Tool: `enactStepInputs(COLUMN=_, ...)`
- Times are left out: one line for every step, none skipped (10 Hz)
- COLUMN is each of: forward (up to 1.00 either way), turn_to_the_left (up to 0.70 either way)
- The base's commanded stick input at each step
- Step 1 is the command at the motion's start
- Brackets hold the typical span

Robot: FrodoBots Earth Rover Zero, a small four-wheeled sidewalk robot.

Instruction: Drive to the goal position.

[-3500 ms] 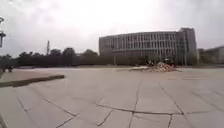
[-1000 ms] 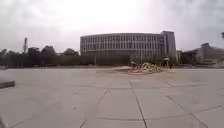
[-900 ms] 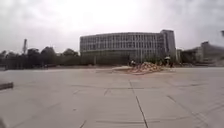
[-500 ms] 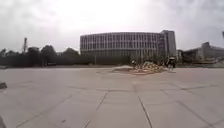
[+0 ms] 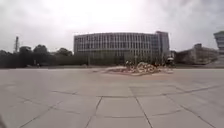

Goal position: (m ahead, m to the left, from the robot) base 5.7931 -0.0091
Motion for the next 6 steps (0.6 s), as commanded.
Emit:
enactStepInputs(forward=0.70, turn_to_the_left=0.22)
enactStepInputs(forward=0.70, turn_to_the_left=0.29)
enactStepInputs(forward=0.70, turn_to_the_left=0.13)
enactStepInputs(forward=0.70, turn_to_the_left=0.00)
enactStepInputs(forward=0.70, turn_to_the_left=0.00)
enactStepInputs(forward=0.70, turn_to_the_left=0.00)
